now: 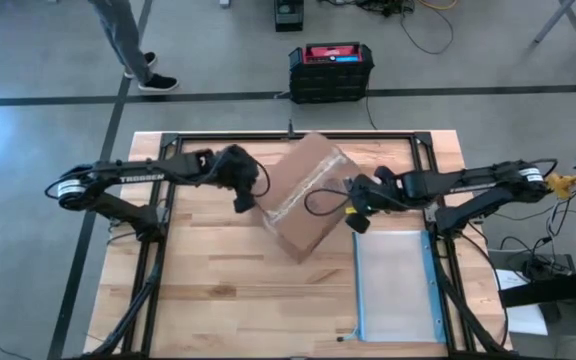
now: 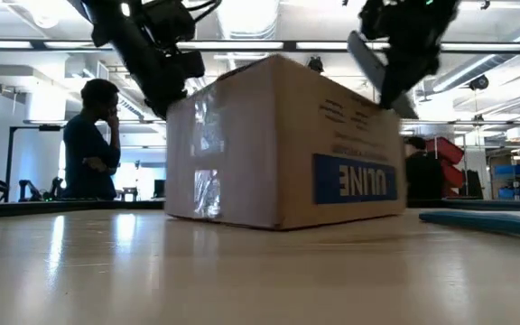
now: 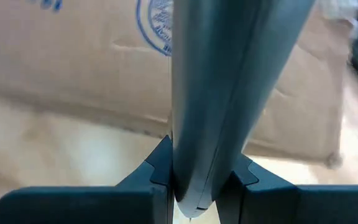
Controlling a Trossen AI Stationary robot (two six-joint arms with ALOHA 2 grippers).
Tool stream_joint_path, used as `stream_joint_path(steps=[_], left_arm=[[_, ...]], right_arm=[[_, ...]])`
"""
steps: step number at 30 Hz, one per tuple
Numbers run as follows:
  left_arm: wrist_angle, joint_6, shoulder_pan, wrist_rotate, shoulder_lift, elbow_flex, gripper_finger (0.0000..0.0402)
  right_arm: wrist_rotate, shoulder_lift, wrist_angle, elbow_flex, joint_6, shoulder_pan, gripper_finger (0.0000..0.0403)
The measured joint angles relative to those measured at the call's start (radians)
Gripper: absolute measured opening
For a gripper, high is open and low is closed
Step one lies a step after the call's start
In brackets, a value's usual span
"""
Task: Unpack boxes
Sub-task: Open the cardboard box using a gray knife
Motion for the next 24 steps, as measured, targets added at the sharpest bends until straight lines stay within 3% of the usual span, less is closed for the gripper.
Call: stream_joint_path(steps=[13, 19, 24], left_arm=[[-0.184, -0.179, -0.368, -0.007, -0.069, -0.012, 0.0025], [-0.302, -0.314, -0.518, -0.184, -0.178, 0.028, 0.0025], [-0.119, -0.247, -0.607, -0.247, -0.287, 0.013, 0.0025]], right_arm=[[0.002, 0.084, 0.415, 0.001, -0.446, -0.168, 0.005], [-0.04, 0.062, 0.499, 0.013, -0.544, -0.13, 0.005], [-0.177, 0.051, 0.656, 0.009, -0.576, -0.032, 0.005]])
